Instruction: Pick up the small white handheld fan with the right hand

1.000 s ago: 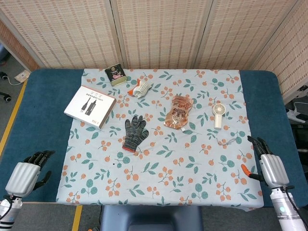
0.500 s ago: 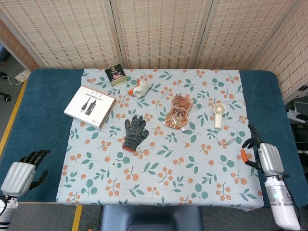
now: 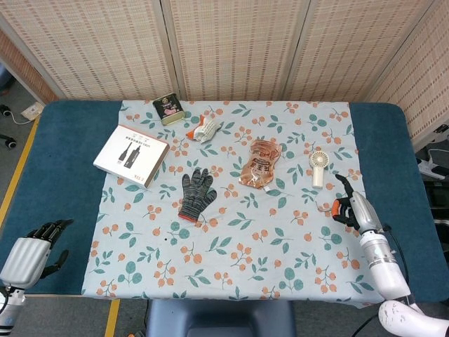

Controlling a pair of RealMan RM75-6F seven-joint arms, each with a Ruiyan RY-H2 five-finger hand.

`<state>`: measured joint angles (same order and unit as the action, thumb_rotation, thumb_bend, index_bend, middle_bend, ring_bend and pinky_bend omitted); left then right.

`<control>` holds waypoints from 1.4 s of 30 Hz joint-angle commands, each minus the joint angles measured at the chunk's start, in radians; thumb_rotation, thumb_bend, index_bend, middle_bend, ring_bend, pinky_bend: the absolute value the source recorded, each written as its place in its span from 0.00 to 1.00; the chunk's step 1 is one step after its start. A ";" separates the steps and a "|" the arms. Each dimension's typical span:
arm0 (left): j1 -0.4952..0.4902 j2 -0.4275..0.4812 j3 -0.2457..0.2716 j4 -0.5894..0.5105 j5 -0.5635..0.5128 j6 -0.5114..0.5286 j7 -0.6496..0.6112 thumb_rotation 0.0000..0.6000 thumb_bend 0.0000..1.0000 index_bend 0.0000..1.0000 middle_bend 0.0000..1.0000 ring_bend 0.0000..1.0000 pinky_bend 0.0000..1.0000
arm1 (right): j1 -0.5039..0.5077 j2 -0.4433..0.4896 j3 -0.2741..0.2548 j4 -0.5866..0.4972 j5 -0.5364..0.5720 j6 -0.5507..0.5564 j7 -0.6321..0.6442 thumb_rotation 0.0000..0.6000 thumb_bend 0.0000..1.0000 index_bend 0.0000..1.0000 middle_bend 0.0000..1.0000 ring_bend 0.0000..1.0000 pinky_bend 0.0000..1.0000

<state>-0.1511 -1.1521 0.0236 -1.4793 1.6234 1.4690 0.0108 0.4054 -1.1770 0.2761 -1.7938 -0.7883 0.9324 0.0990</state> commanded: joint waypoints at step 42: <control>-0.002 0.010 0.005 -0.014 -0.008 -0.022 0.003 1.00 0.40 0.18 0.22 0.26 0.45 | 0.219 -0.270 -0.024 0.492 0.201 -0.170 -0.107 1.00 0.66 0.00 0.74 0.73 0.95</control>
<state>-0.1531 -1.1426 0.0290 -1.4929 1.6155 1.4471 0.0143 0.6220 -1.4368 0.2472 -1.3157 -0.5869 0.7690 -0.0143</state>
